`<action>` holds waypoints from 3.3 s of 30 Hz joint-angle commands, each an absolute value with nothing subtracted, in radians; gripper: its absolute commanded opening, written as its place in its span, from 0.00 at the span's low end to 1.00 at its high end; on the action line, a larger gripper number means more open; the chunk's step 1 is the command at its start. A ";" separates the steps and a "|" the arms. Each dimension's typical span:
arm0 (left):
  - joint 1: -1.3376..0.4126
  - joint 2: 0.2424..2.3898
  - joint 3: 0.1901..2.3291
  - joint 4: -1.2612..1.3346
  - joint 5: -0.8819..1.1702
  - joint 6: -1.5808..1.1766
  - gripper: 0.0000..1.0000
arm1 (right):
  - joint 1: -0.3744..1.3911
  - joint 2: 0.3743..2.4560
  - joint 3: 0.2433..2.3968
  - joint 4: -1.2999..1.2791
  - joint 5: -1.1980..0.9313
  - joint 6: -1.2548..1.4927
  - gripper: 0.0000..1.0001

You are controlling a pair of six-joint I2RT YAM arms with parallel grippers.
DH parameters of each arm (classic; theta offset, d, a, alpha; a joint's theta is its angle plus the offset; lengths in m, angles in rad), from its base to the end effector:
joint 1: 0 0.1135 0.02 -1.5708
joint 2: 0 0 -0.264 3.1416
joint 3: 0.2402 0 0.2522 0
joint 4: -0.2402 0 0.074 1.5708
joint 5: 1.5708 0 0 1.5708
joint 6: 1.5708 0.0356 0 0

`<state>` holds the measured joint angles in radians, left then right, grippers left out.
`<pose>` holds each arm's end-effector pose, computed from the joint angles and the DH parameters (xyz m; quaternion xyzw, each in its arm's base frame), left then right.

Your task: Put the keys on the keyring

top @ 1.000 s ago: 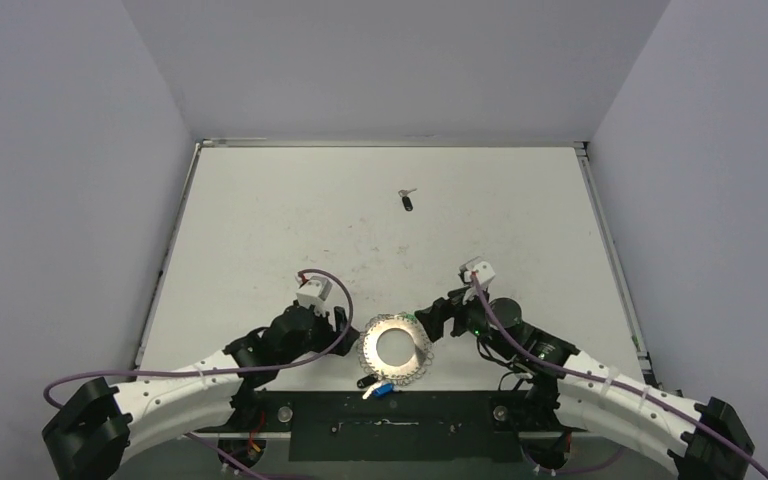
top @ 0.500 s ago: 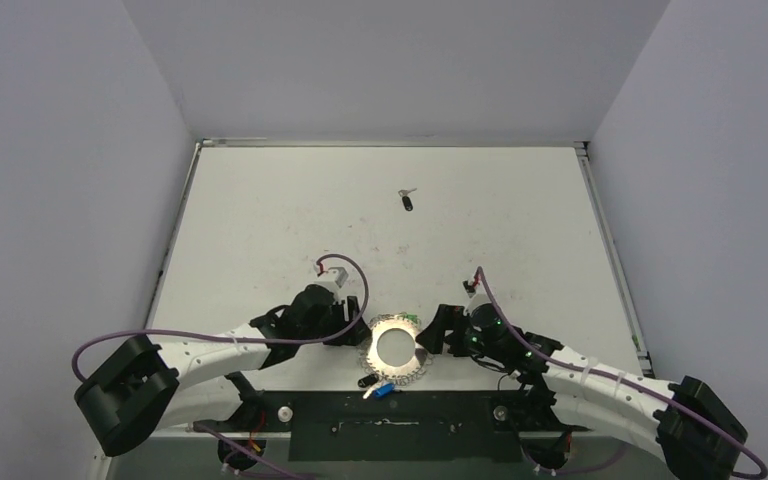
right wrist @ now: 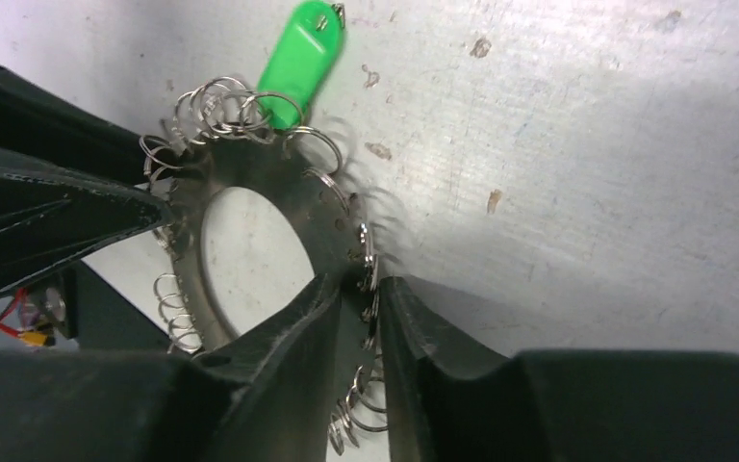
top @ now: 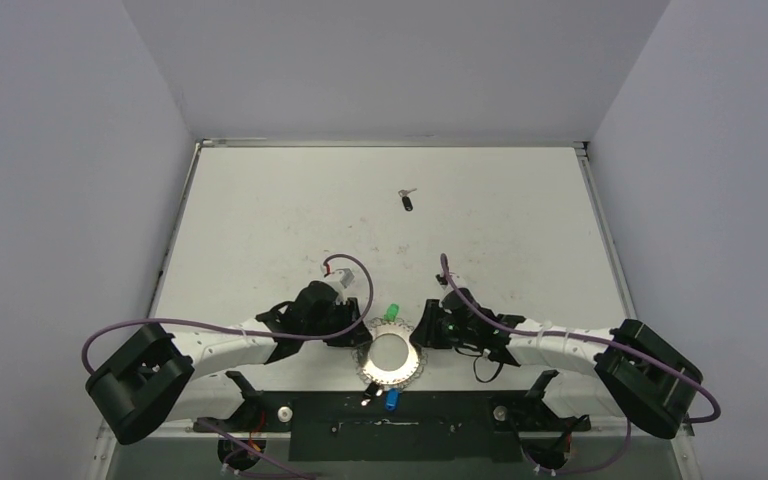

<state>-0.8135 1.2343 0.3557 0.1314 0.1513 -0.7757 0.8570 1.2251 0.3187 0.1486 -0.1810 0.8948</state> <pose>0.1441 -0.1603 0.1382 0.0475 0.9130 -0.3333 0.2302 0.1313 0.1614 0.1311 -0.0184 0.9153 0.3556 0.1884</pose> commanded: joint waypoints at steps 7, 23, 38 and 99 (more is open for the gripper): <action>-0.817 1.158 0.341 0.046 0.178 -0.799 0.30 | 0.727 1.362 0.608 0.004 -0.182 0.663 0.08; -0.833 0.988 0.299 -0.076 0.078 -0.819 0.56 | 0.650 1.547 0.873 -0.141 -0.308 0.454 0.73; -0.828 0.914 0.230 0.011 0.081 -0.846 0.54 | 0.653 1.315 0.535 -0.115 -0.422 0.608 0.58; -0.833 0.937 0.271 0.122 0.223 -1.008 0.19 | 0.821 1.494 0.478 0.322 -0.465 0.890 0.20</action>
